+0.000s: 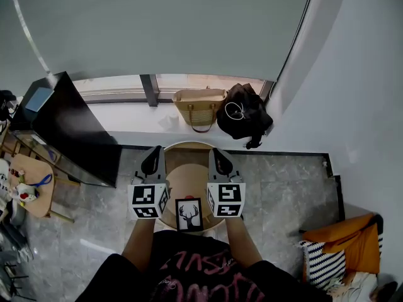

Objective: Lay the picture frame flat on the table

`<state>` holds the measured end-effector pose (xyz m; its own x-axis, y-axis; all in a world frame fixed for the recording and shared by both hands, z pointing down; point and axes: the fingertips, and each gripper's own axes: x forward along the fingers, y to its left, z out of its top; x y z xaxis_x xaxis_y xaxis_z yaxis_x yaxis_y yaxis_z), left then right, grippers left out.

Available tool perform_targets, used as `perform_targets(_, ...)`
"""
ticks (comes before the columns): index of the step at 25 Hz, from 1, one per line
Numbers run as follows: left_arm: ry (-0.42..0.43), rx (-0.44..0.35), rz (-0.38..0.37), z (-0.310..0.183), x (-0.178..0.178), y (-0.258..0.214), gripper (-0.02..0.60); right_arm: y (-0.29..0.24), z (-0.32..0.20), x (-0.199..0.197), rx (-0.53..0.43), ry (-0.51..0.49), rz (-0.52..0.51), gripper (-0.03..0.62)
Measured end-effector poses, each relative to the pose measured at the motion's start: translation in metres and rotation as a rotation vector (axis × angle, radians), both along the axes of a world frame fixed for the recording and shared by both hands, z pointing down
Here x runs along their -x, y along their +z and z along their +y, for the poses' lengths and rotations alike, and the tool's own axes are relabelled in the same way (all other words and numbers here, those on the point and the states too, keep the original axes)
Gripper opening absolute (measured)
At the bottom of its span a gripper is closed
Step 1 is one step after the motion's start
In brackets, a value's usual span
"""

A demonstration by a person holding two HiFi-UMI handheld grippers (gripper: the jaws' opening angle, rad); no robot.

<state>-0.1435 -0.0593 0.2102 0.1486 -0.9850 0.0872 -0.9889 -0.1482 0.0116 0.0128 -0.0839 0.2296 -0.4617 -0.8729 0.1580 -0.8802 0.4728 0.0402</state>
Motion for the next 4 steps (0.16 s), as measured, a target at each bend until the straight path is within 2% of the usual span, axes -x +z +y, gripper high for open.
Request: perform_targets(4, 0.001, -0.010, 0.001, -0.0041, 0.0023, -0.0022, 0.009, -0.0013, -0.0033, 0.0009, -0.003, 0.001, 0.005, 0.020)
